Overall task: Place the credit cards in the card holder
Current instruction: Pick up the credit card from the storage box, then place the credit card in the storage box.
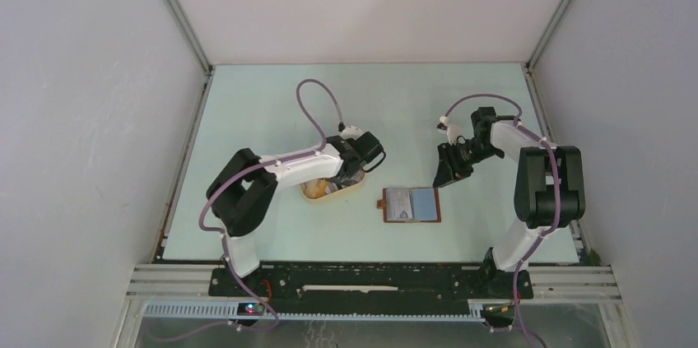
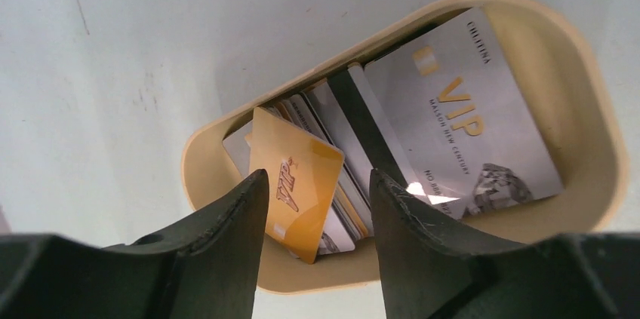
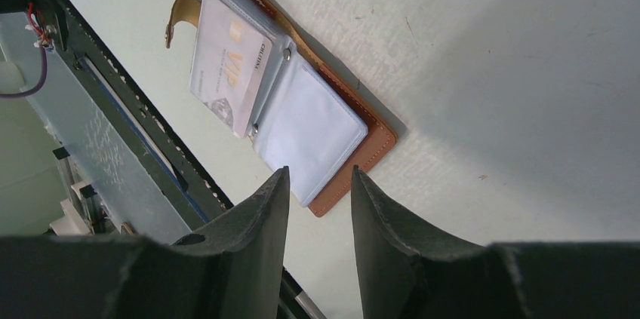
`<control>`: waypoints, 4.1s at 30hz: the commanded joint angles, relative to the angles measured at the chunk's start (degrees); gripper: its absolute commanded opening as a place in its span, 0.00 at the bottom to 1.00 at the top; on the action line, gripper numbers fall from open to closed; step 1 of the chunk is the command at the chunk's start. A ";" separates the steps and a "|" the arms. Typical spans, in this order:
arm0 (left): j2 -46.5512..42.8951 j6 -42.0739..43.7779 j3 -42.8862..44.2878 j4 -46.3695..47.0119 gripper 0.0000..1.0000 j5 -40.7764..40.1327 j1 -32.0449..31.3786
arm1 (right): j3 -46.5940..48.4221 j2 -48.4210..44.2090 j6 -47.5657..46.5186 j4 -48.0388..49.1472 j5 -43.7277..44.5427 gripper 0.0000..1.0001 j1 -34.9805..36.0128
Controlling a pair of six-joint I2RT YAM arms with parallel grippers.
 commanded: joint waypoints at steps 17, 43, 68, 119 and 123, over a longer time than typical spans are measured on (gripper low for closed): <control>5.88 1.97 3.03 -1.71 0.39 -9.16 -1.30 | 1.58 -1.79 -0.99 -0.25 -1.40 0.44 -0.36; -13.01 2.28 -6.65 7.96 0.00 -4.40 -1.64 | 1.74 -6.44 -1.71 -0.05 -7.73 0.44 0.98; -56.36 2.81 -49.11 58.55 0.00 33.92 20.42 | 23.26 7.91 22.33 24.78 -20.55 0.66 28.73; -44.41 -19.08 -56.52 95.69 0.36 63.87 32.52 | 33.56 19.69 41.52 33.18 -35.85 0.00 31.95; -42.82 -21.09 -56.81 98.67 0.53 68.45 33.53 | 33.34 19.57 41.61 33.35 -37.78 0.00 31.86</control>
